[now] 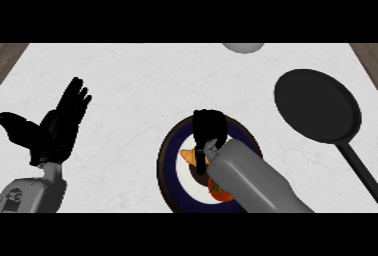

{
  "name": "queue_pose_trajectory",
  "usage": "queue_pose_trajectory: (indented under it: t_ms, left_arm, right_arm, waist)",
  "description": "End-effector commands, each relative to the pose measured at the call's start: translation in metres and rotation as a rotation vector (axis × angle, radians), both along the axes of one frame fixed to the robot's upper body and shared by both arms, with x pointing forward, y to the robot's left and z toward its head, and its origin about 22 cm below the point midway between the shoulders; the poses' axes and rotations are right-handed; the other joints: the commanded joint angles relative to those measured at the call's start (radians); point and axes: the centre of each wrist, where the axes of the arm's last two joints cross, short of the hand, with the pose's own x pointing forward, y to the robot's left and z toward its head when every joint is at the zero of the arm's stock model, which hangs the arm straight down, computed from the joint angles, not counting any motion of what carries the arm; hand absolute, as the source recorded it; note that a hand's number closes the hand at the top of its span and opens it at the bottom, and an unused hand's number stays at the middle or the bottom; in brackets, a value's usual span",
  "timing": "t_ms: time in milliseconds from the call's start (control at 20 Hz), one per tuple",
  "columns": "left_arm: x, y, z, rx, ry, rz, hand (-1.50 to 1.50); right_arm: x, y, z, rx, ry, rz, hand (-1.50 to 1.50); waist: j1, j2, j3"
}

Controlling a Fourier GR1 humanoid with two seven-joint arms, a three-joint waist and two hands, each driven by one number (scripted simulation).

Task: Pick the croissant from the plate and place it in the pan

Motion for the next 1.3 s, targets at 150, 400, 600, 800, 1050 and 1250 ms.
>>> queue_pose_trajectory:
  t_ms: [150,400,600,800,1050,1250]
  left_arm:
    - [-0.002,0.007,-0.017,-0.015,0.007,0.004,0.0]
    - [-0.014,0.011,0.004,0.005,-0.006,0.017,0.0]
    - [-0.001,0.009,-0.002,0.006,0.014,0.034,0.0]
    - [-0.017,0.022,0.005,-0.002,0.01,0.029,0.0]
    - [0.002,0.012,0.005,0.006,0.012,0.046,0.0]
    - [-0.01,0.003,-0.008,-0.002,0.002,0.042,0.0]
  right_arm:
    - [-0.006,0.01,-0.012,0.009,-0.029,0.033,1.5]
    - [0.001,-0.009,-0.017,0.059,-0.038,0.024,1.5]
    - [-0.023,-0.009,-0.009,0.103,-0.122,0.042,1.5]
    - [-0.068,-0.039,-0.011,0.16,-0.107,0.21,1.5]
    - [-0.088,-0.079,0.037,0.137,-0.37,0.283,1.5]
    - [-0.098,-0.091,0.083,0.098,-0.631,0.289,1.5]
  waist:
    - [0.003,0.009,0.001]
    - [-0.005,0.006,0.002]
    - [-0.013,0.005,0.001]
    - [-0.022,-0.002,0.002]
    - [-0.046,-0.002,0.001]
    - [-0.044,-0.005,0.001]
